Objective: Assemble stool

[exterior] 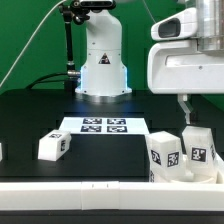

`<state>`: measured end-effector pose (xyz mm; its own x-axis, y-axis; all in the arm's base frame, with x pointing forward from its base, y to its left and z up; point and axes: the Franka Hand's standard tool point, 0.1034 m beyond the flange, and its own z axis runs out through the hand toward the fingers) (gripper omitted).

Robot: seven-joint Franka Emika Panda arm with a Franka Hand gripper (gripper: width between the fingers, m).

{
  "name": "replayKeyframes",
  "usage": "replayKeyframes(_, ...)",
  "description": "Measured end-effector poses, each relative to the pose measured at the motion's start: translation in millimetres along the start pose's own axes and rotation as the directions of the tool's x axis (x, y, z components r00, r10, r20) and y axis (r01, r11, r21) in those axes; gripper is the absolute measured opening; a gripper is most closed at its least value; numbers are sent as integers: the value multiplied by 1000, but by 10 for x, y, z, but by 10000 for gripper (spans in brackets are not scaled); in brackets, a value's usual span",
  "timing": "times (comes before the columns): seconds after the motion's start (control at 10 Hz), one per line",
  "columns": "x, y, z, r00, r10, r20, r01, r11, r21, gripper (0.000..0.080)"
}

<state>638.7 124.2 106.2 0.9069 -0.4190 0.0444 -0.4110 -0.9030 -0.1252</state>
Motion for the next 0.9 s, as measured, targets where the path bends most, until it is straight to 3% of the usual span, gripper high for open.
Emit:
replayKeyframes(0.2, 26, 37, -1, 950, -311, 0, 311, 950, 4, 649)
replayKeyframes(0.3, 29, 49, 7, 921, -389, 2, 389, 921, 8, 649)
replayKeyframes(0.6, 60, 102, 5, 830, -557, 5, 557, 830, -16, 649)
replayKeyframes(0.7, 72, 120, 6, 763, -646, 8, 646, 763, -27, 649)
replayKeyframes(0.9, 60, 140, 20, 543, -839, 32, 839, 542, -42, 649)
